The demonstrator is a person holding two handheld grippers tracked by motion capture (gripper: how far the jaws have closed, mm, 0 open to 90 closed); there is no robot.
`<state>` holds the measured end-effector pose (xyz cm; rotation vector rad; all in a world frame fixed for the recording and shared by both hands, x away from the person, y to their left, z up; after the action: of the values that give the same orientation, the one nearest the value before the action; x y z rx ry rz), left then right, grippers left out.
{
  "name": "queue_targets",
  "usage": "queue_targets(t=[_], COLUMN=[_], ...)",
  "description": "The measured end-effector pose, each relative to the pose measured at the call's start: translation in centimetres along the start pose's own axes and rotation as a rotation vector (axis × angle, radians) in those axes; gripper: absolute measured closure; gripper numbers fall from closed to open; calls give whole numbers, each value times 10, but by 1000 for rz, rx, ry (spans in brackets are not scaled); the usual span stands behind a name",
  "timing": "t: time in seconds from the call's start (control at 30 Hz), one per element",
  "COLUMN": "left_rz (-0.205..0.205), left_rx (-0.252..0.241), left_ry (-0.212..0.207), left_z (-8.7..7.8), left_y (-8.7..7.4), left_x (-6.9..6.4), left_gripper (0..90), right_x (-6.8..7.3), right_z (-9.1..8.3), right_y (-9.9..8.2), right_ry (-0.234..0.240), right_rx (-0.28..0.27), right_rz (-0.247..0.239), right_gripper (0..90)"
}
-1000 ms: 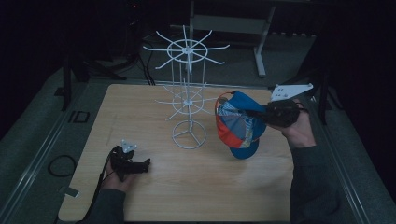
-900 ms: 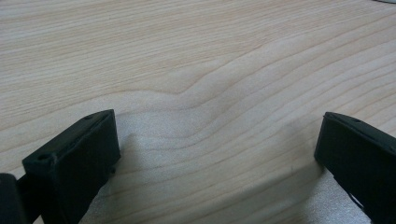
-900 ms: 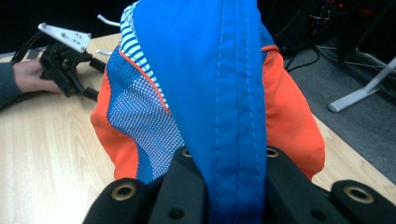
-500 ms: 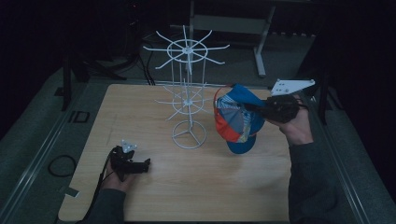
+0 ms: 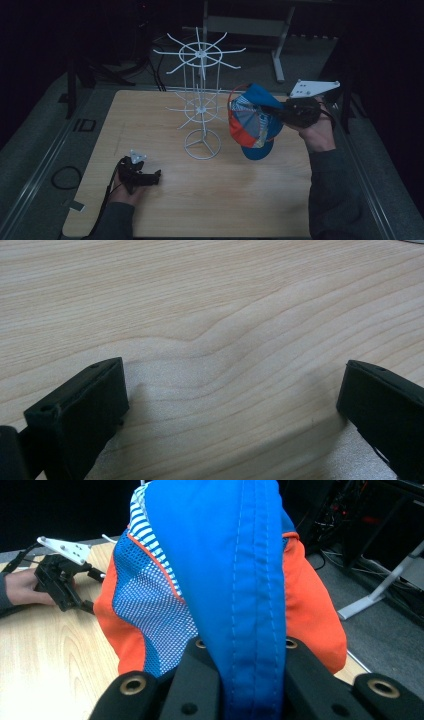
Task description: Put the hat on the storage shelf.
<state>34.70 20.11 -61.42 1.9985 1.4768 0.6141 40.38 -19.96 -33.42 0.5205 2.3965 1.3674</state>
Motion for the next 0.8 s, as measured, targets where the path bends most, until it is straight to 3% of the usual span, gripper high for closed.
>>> queue_targets(t=[0.8], left_rz=[1], left_rx=[0], left_ry=[-1], left_z=[0], left_y=[0], left_x=[0], left_gripper=[0], right_x=[7], right_z=[-8], right_y=[22], right_ry=[25], right_rx=[-37], right_rz=[-23], right_gripper=[877])
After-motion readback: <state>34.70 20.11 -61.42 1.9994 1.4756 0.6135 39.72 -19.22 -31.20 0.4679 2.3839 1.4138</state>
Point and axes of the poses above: each handheld gripper's, and its own axes: z roughly forward along the jaws, y roughly out of its top, x roughly to its left, the point moved 6 cm from there along z, roughly forward along the jaws, and after that the axes turned 3 degrees about y, right-handed, at the moved point
